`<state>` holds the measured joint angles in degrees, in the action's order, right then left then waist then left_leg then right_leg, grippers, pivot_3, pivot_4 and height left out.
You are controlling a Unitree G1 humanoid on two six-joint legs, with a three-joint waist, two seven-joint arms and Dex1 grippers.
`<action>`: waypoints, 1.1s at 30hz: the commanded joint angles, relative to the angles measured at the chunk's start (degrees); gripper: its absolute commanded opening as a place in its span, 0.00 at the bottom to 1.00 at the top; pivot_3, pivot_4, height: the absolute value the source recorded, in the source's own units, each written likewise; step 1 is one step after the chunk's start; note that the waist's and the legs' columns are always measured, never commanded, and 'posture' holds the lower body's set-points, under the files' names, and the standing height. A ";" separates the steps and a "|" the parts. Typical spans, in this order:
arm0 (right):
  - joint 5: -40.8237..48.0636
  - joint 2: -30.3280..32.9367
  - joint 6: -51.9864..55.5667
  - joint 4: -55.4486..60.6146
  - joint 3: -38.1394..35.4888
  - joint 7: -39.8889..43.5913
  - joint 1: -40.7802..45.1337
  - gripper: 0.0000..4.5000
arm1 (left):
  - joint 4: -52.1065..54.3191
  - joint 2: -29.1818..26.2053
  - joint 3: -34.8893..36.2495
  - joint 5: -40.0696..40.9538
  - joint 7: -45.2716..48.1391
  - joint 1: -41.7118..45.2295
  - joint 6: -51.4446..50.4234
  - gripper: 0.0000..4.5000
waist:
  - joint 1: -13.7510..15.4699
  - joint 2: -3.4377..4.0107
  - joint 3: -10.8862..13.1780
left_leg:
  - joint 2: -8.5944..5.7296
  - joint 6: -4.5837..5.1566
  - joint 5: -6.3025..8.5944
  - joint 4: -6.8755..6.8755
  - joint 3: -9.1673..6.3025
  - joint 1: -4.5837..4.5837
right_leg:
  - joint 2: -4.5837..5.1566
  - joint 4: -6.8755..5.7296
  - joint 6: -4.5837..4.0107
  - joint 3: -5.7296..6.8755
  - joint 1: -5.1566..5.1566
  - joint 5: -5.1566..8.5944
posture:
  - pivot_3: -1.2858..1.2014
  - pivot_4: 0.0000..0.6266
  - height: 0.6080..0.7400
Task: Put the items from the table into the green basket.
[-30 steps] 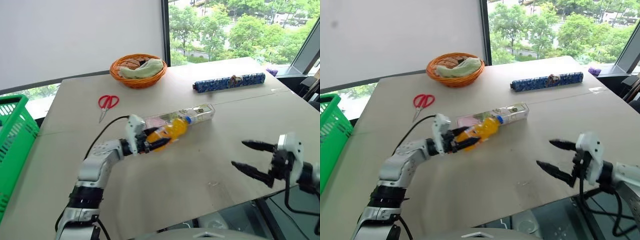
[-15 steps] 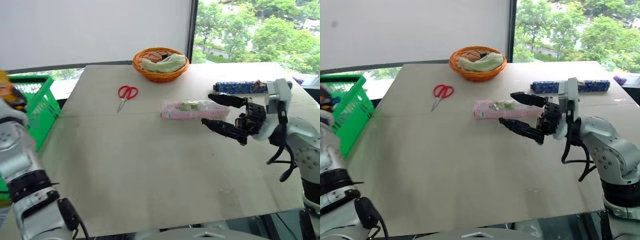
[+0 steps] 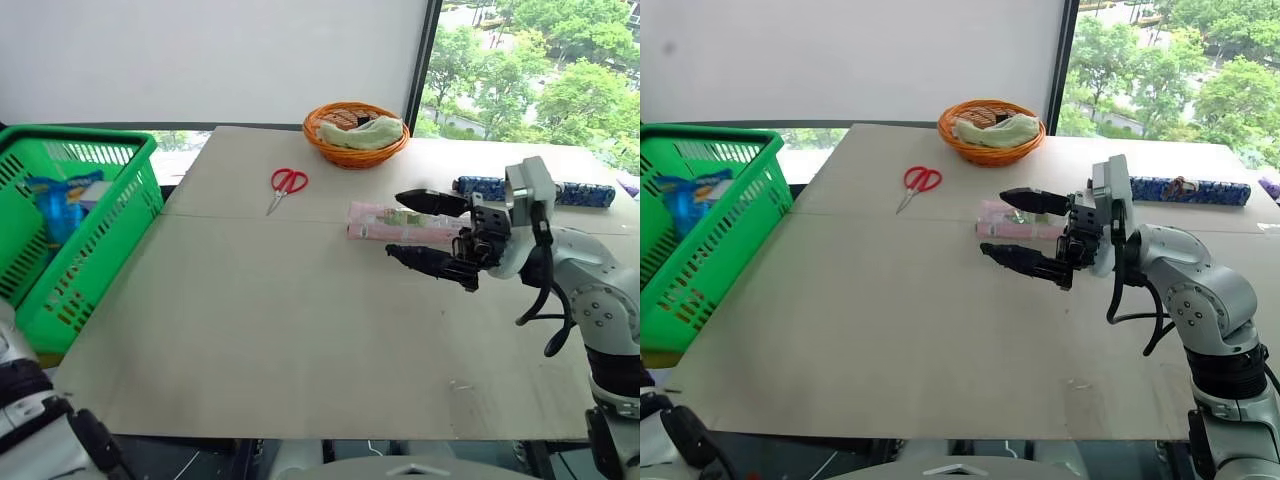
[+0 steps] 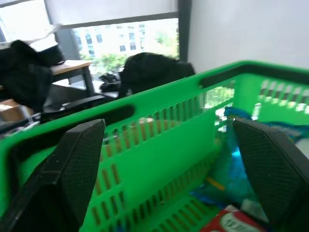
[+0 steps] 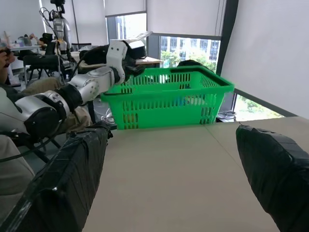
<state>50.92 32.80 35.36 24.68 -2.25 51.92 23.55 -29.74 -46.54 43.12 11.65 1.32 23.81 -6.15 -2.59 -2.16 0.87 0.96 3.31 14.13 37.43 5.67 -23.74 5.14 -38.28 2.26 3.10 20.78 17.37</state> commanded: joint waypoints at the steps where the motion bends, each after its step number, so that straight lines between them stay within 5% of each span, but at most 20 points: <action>1: -0.57 0.72 -1.06 1.58 -2.13 -0.86 -0.91 1.00 | 2.99 -0.35 -4.67 3.88 8.61 5.29 2.75 0.99 | -0.10 -0.08 -0.05 | 0.00 0.00 0.00 -0.02 0.00 -0.05 | 0.00 0.01 0.00 0.07 0.06 0.00 | 0.47 0.00 1.00; 4: -7.26 2.95 -3.42 -0.54 -3.38 -3.60 -5.38 1.00 | 11.31 3.63 -17.71 9.13 26.33 8.68 -3.16 0.99 | 0.42 -0.07 -0.06 | 0.03 0.01 -0.01 -0.07 -0.09 -0.09 | 0.01 0.02 0.00 0.33 0.04 0.00 | 0.46 0.00 1.00; 9: -16.90 6.78 -3.44 -3.59 -3.29 -8.85 -10.27 1.00 | 14.05 6.56 -37.63 5.19 45.00 12.56 -6.33 0.99 | -1.73 0.40 0.06 | -0.05 0.07 -0.04 0.01 0.14 -0.10 | 0.11 0.12 0.01 0.30 -0.08 0.00 | 0.44 0.00 1.00; 11: -17.75 7.70 -3.50 -2.79 -4.32 -9.21 -12.85 1.00 | 9.16 8.61 -46.07 0.41 52.17 16.94 -2.37 0.99 | -2.89 0.43 0.09 | 0.06 0.33 -0.19 0.03 0.21 -0.04 | -0.10 0.06 0.02 0.22 -0.08 0.00 | 0.43 0.00 1.00; 16: -17.42 6.73 -3.58 0.73 -6.55 -11.27 -16.67 1.00 | -11.00 16.45 -54.61 -6.14 60.63 31.12 5.33 0.99 | -5.04 0.92 0.40 | 0.38 0.43 -0.25 0.18 0.30 0.00 | -0.62 -0.22 0.02 0.09 0.02 0.04 | 0.40 0.00 1.00; 23: -17.79 4.03 -3.94 5.44 -8.10 -15.15 -20.52 1.00 | -40.54 27.39 -62.61 -20.60 54.68 48.41 15.08 0.99 | -7.67 1.07 0.51 | 0.42 0.97 0.08 0.57 0.30 -0.11 | -0.87 -0.28 0.26 -0.02 0.01 0.17 | 0.36 0.00 1.00; 33: -21.19 3.72 -1.30 7.04 -9.23 -20.67 -24.28 1.00 | -49.24 32.10 -68.46 -34.06 50.04 52.00 10.83 0.99 | -12.75 1.14 0.68 | 0.34 1.30 0.29 0.91 0.37 -0.10 | -0.45 -0.62 0.51 -0.16 -0.01 0.30 | 0.33 0.00 1.00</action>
<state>30.77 35.62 33.63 30.35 -10.00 32.90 -1.20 -78.64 -15.04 -25.28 -21.19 52.38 74.31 5.82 -15.35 -1.02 1.55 1.30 4.61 14.43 38.35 6.04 -23.83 4.70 -38.92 2.78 2.94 20.76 17.66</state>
